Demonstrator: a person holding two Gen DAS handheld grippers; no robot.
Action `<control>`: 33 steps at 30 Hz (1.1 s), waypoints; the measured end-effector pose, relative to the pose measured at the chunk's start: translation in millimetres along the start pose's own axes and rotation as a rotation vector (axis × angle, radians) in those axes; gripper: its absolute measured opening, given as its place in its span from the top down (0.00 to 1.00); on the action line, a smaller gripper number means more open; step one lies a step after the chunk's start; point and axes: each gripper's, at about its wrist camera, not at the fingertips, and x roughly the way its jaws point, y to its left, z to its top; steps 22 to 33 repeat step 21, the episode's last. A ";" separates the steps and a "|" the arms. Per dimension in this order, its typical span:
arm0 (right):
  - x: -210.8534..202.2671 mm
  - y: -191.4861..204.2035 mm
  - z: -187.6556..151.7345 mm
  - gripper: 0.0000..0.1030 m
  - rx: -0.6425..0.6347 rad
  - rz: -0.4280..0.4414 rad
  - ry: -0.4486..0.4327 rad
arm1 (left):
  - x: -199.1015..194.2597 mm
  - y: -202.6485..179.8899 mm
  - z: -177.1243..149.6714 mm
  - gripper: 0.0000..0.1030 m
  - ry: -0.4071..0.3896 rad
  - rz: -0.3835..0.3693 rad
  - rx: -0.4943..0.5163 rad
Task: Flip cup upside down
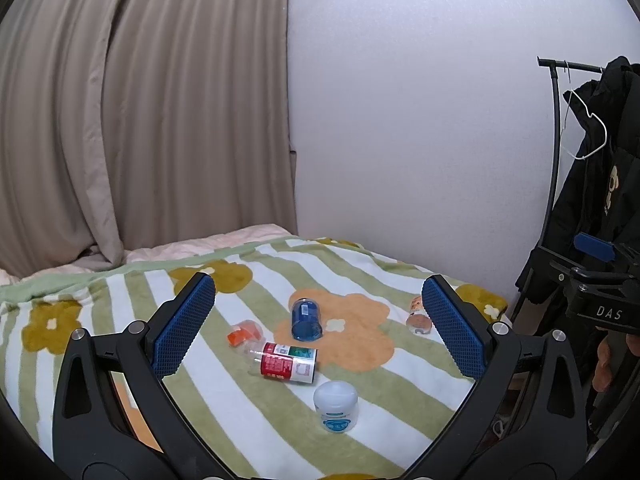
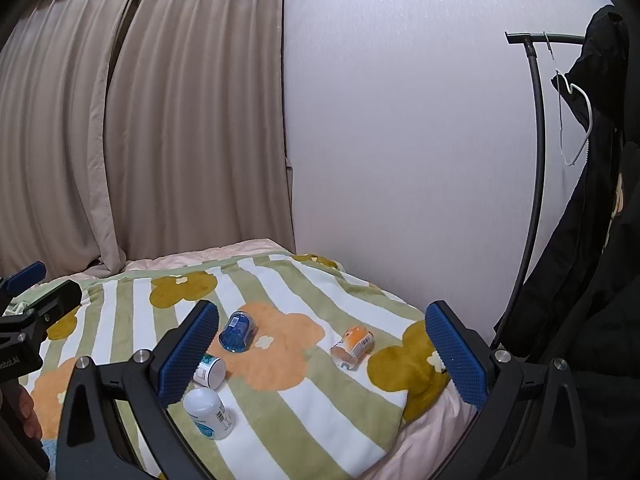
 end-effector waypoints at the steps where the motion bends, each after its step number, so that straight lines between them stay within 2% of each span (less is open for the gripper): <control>1: -0.5 0.6 0.5 0.00 0.002 0.000 0.000 | 0.3 0.4 -0.1 0.00 0.000 -0.004 -0.005; 12: 0.1 2.2 2.3 0.00 0.001 0.003 -0.002 | -2.5 0.5 0.1 0.00 -0.008 0.011 -0.016; 20: 1.3 2.2 1.9 0.00 0.002 0.005 -0.001 | -4.7 1.8 -0.1 0.00 -0.025 0.057 -0.020; 33: 0.1 3.2 2.9 0.00 0.001 0.005 -0.002 | -5.7 0.6 -0.1 0.00 -0.030 0.059 -0.015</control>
